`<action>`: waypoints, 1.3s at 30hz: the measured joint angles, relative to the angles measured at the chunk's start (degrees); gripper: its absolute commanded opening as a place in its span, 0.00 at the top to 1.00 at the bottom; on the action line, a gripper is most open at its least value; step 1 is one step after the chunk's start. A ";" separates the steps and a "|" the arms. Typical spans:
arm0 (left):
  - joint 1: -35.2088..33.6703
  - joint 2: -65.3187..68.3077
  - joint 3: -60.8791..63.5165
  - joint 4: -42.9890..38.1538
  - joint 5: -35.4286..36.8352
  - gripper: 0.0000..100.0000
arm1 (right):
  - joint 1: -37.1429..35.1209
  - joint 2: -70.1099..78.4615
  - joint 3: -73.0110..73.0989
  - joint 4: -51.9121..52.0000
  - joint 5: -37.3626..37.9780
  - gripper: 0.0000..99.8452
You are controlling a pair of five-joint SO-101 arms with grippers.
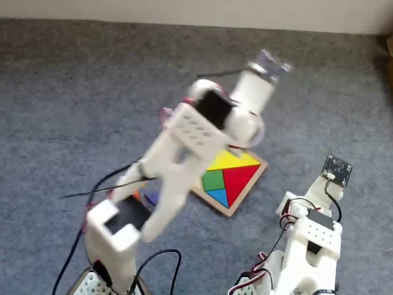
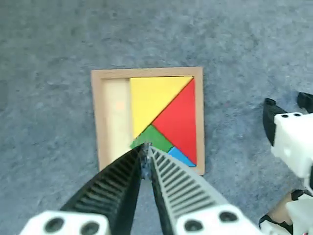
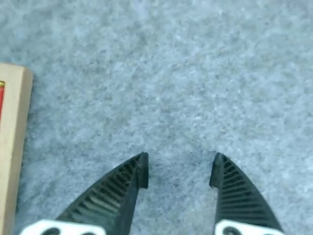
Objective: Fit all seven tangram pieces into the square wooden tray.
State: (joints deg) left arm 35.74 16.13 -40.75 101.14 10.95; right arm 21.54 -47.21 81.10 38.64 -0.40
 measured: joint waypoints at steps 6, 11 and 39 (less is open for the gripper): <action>-6.68 -17.32 12.48 0.18 -2.37 1.00 | -1.85 0.09 -12.40 13.10 3.08 0.78; -13.98 -30.59 26.90 -0.53 -5.01 1.00 | -10.90 0.09 -24.70 23.91 10.11 0.78; -48.79 -60.13 102.15 -44.57 -7.21 1.00 | -35.60 40.00 -43.78 6.42 17.49 0.90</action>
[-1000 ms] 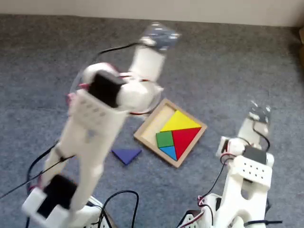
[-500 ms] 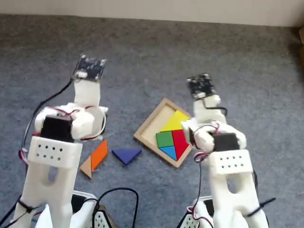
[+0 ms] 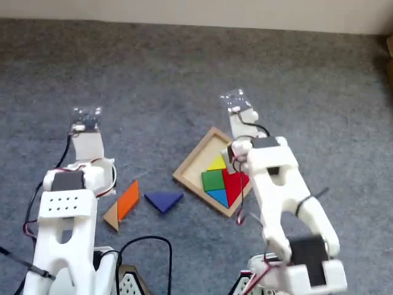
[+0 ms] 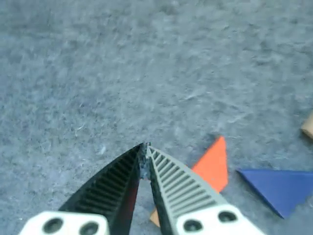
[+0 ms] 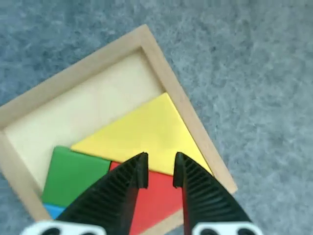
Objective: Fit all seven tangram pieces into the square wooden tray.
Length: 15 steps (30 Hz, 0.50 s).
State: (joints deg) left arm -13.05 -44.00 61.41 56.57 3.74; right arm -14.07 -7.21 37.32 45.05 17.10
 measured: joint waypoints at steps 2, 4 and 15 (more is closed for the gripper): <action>-1.76 0.00 2.02 -2.46 0.00 1.00 | -0.09 4.48 -2.46 -0.18 0.00 0.90; -3.25 0.00 3.34 -4.22 0.00 1.00 | -0.79 8.09 -5.01 -0.18 0.09 0.90; -4.31 0.00 5.01 -5.89 0.00 1.00 | -7.74 21.01 -20.40 -0.62 0.09 0.90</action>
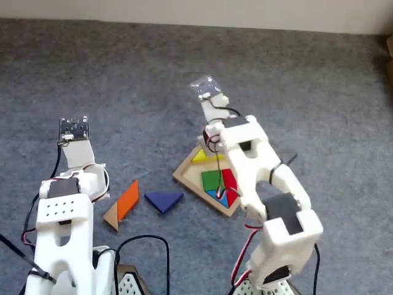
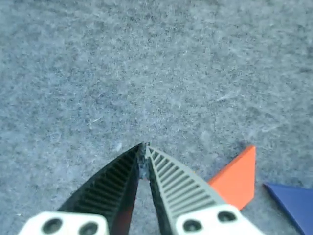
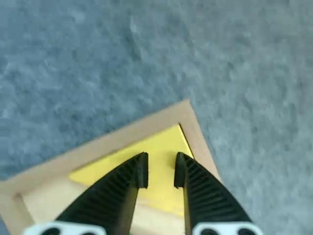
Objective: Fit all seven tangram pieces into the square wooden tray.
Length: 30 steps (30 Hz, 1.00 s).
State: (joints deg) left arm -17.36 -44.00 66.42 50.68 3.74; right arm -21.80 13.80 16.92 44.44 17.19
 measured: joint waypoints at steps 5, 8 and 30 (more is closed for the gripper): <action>0.00 0.00 0.00 0.00 0.00 1.00 | -1.32 0.35 -3.96 5.71 0.00 0.85; 0.00 0.00 0.00 0.00 0.00 1.00 | -2.02 -1.41 -6.15 12.57 2.02 0.73; 0.00 0.00 0.00 0.00 0.00 1.00 | -7.74 3.52 -7.74 22.68 16.09 0.56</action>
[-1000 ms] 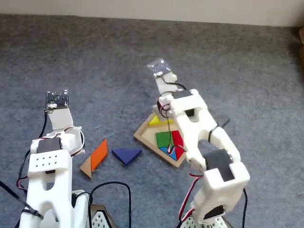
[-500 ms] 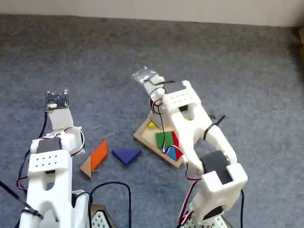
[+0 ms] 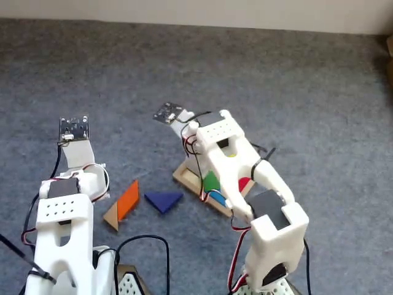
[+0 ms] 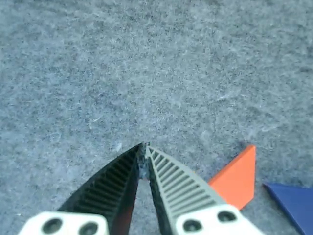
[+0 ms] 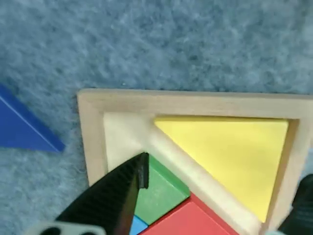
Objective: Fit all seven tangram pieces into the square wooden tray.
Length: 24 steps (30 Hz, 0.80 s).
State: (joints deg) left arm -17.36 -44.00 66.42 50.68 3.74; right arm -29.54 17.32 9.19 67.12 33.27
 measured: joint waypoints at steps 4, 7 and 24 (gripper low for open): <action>0.00 0.00 0.00 0.00 0.00 1.00 | -0.26 1.14 -0.79 -0.09 0.00 0.56; 0.00 0.00 0.00 0.00 0.00 1.00 | -0.53 3.96 -1.32 -2.64 0.18 0.56; 0.00 0.00 0.00 0.00 0.00 1.00 | -0.53 6.51 -1.05 -7.12 0.35 0.71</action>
State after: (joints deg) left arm -17.36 -44.00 66.42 50.68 3.74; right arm -30.07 23.82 8.13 60.00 33.63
